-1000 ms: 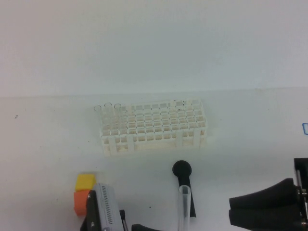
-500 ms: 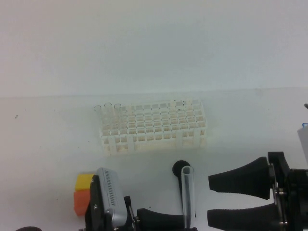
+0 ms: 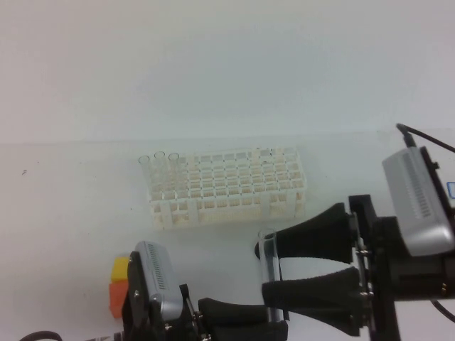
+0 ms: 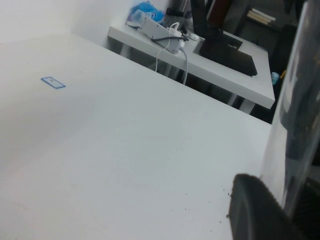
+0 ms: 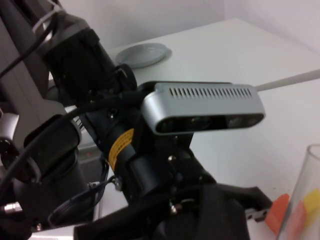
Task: Place the test tubes
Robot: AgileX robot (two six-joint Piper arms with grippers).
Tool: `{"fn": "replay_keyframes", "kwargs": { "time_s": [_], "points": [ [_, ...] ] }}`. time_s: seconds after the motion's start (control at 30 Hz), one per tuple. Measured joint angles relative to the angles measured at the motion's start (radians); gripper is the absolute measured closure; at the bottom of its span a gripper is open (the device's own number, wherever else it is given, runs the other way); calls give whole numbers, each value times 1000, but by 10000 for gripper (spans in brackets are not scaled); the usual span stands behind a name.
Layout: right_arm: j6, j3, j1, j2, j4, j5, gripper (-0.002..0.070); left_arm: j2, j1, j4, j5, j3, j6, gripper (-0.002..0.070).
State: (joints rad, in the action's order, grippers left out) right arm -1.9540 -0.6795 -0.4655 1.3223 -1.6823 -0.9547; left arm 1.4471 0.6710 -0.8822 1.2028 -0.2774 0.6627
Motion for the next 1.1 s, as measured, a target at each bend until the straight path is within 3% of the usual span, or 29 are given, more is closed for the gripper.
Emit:
{"fn": "replay_keyframes", "kwargs": {
  "time_s": [0.13,0.2,0.37,0.53,0.63,0.77,0.87,0.97,1.1],
  "points": [
    [1,-45,-25,57,-2,0,246,0,0,4,0,0,3,567],
    [1,-65,-38,83,-2,0,300,0,0,4,0,0,3,567],
    [4,-111,-75,126,-4,4,554,0,0,-1,6,0,3,567],
    [21,-124,-82,134,-4,9,563,-2,0,11,9,0,130,540],
    [1,-132,-82,135,-15,19,563,-2,0,60,9,0,253,444],
    [-21,-136,-85,135,-19,15,563,-2,0,98,5,0,286,197],
    [-21,-136,-85,133,-19,14,563,-2,0,88,5,0,296,132],
    [-23,-136,-85,110,-18,35,563,-2,0,37,3,0,350,165],
    [-23,-143,-55,35,-10,73,563,-2,0,-2,3,0,371,300]
  ]
}}
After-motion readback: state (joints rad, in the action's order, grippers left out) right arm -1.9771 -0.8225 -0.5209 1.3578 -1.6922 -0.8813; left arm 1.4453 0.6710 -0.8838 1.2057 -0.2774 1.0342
